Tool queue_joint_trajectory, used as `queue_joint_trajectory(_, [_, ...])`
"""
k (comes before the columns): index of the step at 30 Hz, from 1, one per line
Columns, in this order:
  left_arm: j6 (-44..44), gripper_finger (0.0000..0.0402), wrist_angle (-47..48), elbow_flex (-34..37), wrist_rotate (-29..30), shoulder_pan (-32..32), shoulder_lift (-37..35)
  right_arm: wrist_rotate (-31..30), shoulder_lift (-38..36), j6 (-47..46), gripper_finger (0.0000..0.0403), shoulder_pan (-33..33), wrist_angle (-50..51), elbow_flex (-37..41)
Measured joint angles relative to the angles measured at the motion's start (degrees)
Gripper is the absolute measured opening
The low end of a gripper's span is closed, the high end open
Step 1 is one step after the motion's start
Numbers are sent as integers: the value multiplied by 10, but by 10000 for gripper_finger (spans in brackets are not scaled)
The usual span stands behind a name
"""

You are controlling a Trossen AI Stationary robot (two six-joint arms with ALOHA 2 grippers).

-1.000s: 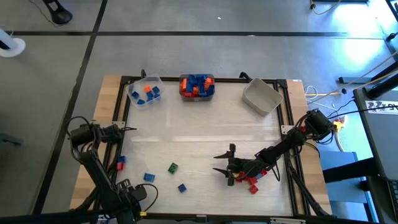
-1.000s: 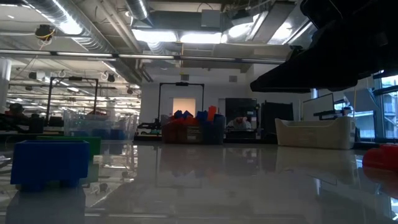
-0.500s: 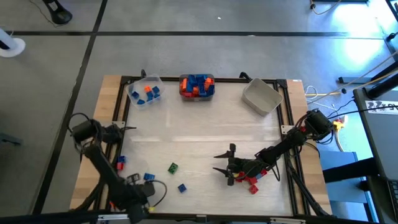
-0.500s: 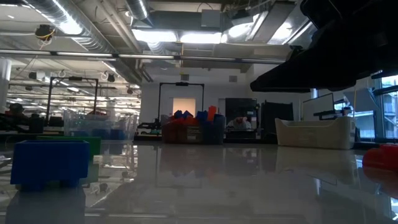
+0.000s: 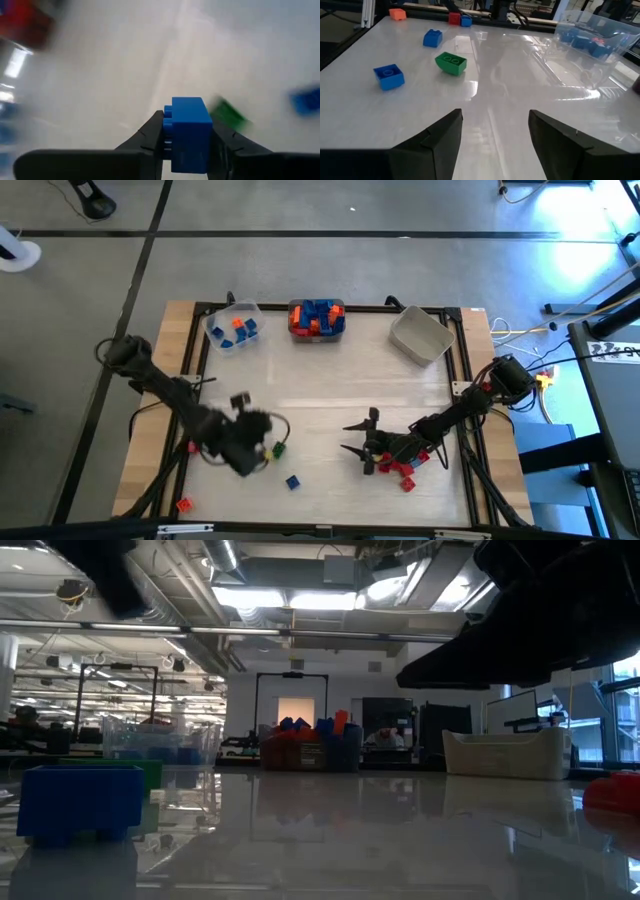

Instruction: Sort blocks by size

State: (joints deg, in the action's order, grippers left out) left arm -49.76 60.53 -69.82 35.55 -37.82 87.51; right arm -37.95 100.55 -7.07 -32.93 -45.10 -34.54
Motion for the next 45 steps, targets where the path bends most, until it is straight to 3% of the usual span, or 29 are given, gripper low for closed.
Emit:
queue_joint_trajectory(3, [31, 88, 27, 0, 54, 53, -33, 0, 0, 0, 230, 0, 2, 0])
queue_joint_trajectory(15, [188, 87, 33, 43, 77, 343, -97, 15, 0, -31, 230, 0, 6, 0])
queue_joint_trajectory(20, [252, 90, 3, 78, 75, 469, -100, 15, 0, -31, 230, 0, 12, 0])
queue_joint_trajectory(27, [347, 87, -110, 132, 36, 606, -99, 11, 0, -31, 230, 0, 17, 0])
queue_joint_trajectory(34, [384, 105, -164, 150, 34, 672, -98, 14, 0, -31, 230, 0, 18, 0])
queue_joint_trajectory(45, [380, 118, -194, 150, 36, 702, -98, 15, 0, -31, 230, 0, 18, 0])
